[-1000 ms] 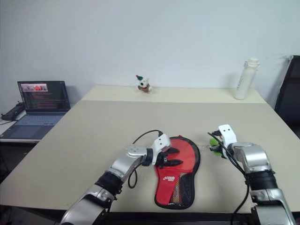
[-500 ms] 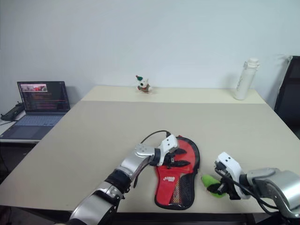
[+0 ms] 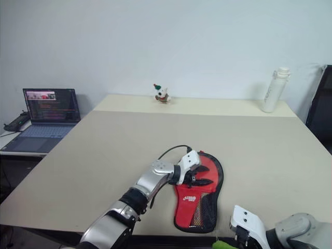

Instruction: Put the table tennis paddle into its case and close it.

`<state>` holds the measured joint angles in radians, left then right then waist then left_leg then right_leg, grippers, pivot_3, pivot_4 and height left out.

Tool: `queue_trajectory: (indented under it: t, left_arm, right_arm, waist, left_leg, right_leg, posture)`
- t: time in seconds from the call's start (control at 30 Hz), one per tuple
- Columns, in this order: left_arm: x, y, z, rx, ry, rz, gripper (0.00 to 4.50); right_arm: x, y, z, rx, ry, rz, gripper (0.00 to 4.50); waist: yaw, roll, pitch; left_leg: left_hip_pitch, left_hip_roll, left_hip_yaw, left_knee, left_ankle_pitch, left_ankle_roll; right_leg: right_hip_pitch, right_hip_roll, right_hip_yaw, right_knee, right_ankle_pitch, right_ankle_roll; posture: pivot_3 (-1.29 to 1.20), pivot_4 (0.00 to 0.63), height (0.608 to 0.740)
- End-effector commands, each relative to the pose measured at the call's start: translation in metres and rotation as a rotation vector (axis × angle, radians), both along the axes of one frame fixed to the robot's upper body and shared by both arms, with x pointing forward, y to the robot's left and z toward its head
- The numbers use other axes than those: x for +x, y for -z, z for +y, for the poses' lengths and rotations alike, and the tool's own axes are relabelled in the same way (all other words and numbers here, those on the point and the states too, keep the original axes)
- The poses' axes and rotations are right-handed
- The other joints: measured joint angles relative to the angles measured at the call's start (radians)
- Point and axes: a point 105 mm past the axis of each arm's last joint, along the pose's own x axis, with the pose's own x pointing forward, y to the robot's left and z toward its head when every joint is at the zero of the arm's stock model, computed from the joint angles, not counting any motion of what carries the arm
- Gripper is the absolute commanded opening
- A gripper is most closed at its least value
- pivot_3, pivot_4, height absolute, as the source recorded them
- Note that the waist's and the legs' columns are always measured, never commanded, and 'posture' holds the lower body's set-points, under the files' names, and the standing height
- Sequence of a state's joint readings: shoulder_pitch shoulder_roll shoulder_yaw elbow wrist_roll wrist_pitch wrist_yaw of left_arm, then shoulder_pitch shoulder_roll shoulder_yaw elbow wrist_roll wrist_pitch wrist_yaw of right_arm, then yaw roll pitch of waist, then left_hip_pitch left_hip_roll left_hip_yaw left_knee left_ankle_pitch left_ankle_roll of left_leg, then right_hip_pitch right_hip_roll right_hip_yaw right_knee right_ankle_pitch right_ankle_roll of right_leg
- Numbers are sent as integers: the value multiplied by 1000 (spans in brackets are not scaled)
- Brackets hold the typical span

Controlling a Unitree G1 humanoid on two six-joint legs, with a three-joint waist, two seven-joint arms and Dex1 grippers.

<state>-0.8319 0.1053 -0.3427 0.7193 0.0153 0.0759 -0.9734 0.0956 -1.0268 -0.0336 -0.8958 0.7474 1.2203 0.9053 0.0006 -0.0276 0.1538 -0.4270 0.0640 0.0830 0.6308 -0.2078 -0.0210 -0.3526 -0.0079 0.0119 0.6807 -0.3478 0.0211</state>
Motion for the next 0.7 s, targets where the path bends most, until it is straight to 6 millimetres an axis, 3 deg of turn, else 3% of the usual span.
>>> queue_trajectory:
  t: [0.03, 0.23, 0.3, 0.4, 0.47, 0.57, 0.67, 0.7]
  left_arm:
    - [-7, 27, 6, 72, -17, 67, 2815]
    - [-5, 25, 8, 50, -39, 62, 2815]
    - [-2, 23, 11, 36, -59, 54, 2815]
    - [2, 17, 15, 18, -86, 31, 2815]
    - [7, -2, 33, -45, -132, -10, 2815]
    - [11, -22, 66, -112, -215, -57, 2815]
    - [6, -24, 125, -124, -343, -94, 2815]
    - [5, -24, 134, -124, -369, -94, 2815]
  right_arm:
    - [1, -3, 2, 24, -25, -3, 315]
    - [13, -18, -4, 90, -16, -29, 2266]
    - [29, -24, 0, 130, 23, -71, 2940]
    - [52, -35, 5, 179, 68, -143, 2940]
    - [91, -51, 5, 220, 127, -317, 2940]
    - [131, -65, 2, 263, 197, -469, 2940]
    - [168, -84, 3, 406, 240, -650, 2940]
    - [173, -84, 3, 425, 235, -675, 2940]
  waist:
    - [0, 0, 0]
    - [-1, 0, 0]
    - [-3, -1, 0]
    - [-7, -1, 0]
    - [-14, -2, 1]
    - [-36, -2, 2]
    - [-42, -2, 2]
    - [-41, -2, 3]
  left_leg:
    - [0, 0, 0, 0, 0, 0]
    - [1, 0, 0, 0, 0, 0]
    - [3, 0, 0, 0, 0, 0]
    - [6, 0, 0, 0, 0, 0]
    - [7, 1, 0, -1, 0, 0]
    - [8, 2, 2, -2, 0, 0]
    - [7, 6, 3, -3, 2, -3]
    - [7, 7, 4, -4, 3, -5]
  right_leg:
    - [0, 0, 0, 0, 0, 0]
    - [1, 0, 0, 0, 0, -1]
    - [3, 0, 1, 0, 1, -1]
    - [5, 0, 1, 0, 1, -1]
    - [6, -1, 1, 1, 1, -1]
    - [5, -1, 3, 1, 1, -2]
    - [2, -2, 4, 1, 3, -5]
    - [2, -1, 4, 1, 2, -5]
  posture:
    - [0, 150, 740]
    - [0, 150, 740]
    - [0, 150, 740]
    - [0, 150, 740]
    - [0, 150, 740]
    - [0, 150, 740]
    - [0, 150, 740]
    - [0, 150, 740]
